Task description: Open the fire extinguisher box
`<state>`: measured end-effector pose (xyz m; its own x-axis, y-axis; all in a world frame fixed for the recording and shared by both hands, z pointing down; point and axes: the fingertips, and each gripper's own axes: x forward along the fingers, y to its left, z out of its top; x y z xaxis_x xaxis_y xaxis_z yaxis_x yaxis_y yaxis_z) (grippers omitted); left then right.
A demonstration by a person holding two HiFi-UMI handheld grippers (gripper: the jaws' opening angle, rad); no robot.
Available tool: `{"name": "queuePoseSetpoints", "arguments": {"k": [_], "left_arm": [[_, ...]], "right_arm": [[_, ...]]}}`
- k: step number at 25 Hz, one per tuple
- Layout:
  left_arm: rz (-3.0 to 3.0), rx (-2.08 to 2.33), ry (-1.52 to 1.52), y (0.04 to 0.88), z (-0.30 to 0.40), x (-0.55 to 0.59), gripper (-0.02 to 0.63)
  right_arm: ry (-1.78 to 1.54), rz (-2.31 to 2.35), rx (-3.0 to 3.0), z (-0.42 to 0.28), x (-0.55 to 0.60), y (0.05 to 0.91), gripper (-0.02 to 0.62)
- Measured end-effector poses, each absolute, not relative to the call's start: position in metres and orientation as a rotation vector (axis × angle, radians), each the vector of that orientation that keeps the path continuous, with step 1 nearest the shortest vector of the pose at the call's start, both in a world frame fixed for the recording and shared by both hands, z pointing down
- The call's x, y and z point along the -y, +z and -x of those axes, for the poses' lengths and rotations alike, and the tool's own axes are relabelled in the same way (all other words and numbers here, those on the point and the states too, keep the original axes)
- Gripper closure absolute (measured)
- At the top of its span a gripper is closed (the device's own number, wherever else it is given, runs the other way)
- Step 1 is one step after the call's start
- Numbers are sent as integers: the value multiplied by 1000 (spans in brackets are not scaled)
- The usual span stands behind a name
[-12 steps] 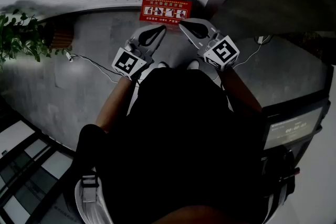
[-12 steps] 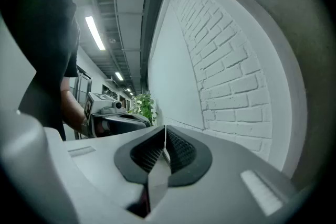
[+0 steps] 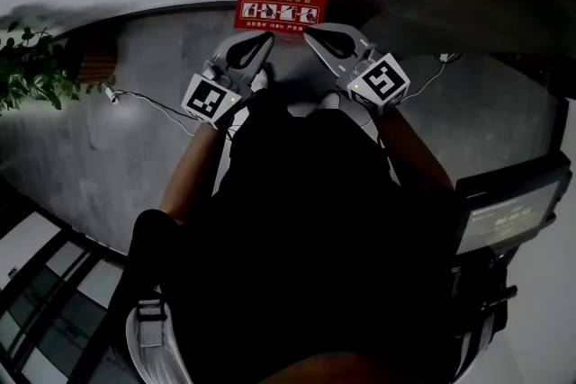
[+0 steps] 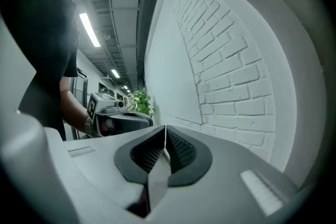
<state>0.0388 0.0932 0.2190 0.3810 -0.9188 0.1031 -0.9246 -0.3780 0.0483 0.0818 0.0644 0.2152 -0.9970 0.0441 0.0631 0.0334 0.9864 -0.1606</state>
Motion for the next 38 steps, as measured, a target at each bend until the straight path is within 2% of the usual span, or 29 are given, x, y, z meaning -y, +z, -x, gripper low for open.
{"name": "queuePoseSetpoints", "arguments": {"k": [11, 17, 27, 38], "left_arm": [[-2624, 1423, -6, 253, 94, -82, 603], [-2645, 1308, -35, 266, 150, -71, 603], [-2623, 1270, 35, 302, 156, -55, 603], [-2541, 1332, 165, 395, 140, -11, 603]], "right_arm": [[317, -276, 2989, 40, -48, 252, 583], [321, -414, 2903, 81, -41, 271, 583], [416, -432, 2867, 91, -33, 302, 583], [578, -439, 2776, 80, 11, 425, 583]]}}
